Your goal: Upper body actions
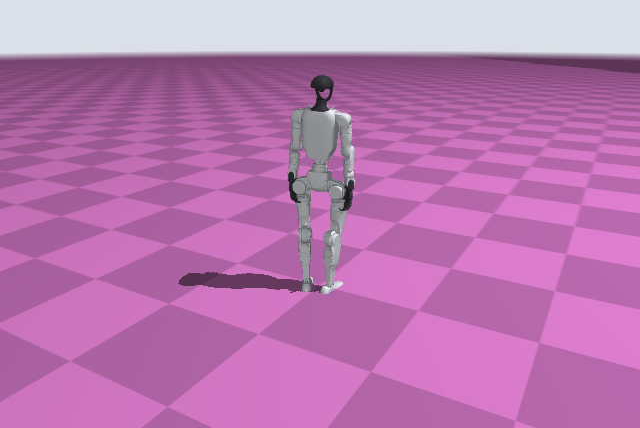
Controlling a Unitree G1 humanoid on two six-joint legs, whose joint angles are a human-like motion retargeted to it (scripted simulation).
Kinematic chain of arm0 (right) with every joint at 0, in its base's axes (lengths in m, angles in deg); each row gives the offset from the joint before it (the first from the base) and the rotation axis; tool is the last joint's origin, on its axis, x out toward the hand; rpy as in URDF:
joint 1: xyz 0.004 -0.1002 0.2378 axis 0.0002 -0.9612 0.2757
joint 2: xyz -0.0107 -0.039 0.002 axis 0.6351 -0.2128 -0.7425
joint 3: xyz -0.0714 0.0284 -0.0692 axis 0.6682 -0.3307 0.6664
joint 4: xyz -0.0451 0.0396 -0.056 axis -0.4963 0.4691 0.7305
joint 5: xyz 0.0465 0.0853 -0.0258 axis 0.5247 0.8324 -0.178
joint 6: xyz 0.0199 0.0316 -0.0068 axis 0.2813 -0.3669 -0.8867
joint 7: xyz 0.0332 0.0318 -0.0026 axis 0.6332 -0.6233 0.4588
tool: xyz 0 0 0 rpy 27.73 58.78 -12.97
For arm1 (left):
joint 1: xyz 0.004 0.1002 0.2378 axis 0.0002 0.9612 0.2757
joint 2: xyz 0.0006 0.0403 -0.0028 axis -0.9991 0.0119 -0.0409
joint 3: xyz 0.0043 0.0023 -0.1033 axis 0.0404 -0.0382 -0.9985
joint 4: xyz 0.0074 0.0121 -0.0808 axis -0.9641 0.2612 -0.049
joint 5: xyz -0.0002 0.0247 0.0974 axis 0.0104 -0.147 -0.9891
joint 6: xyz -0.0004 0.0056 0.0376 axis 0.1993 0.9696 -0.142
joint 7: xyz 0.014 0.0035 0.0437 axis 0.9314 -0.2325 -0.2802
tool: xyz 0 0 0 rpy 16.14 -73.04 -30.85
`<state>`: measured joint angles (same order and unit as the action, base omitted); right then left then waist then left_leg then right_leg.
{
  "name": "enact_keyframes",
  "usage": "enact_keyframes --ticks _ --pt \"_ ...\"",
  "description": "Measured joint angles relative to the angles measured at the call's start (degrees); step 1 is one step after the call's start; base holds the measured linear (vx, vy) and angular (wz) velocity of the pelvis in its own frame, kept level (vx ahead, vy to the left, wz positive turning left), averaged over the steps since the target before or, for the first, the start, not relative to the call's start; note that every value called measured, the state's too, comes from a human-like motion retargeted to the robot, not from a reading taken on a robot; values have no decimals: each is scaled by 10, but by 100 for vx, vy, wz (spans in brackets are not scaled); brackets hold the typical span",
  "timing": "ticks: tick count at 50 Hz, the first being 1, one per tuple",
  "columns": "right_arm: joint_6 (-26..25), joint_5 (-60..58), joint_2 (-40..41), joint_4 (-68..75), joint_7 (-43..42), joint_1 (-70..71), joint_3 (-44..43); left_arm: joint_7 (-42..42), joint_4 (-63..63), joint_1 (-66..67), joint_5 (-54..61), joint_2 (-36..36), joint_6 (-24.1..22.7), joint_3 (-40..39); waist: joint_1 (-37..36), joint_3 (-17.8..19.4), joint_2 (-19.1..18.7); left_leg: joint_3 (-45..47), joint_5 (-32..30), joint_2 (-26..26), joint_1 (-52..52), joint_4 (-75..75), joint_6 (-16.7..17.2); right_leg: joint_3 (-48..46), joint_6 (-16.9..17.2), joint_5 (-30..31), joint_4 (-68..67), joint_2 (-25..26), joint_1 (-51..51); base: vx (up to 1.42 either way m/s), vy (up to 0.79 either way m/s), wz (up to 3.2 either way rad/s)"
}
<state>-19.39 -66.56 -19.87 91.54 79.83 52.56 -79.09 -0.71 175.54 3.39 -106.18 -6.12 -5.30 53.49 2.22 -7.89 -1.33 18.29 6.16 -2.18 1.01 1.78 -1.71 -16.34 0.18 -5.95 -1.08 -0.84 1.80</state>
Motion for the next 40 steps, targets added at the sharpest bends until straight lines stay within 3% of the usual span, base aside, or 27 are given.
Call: enact_keyframes --ticks 40 --pt "0 -2 0 0 -1 0 0 -1 0 0 0 2 -1 0 -1 2 -1 3 1 0 -1 0 0 2 1 -1 0 0 -1 0 0 0"
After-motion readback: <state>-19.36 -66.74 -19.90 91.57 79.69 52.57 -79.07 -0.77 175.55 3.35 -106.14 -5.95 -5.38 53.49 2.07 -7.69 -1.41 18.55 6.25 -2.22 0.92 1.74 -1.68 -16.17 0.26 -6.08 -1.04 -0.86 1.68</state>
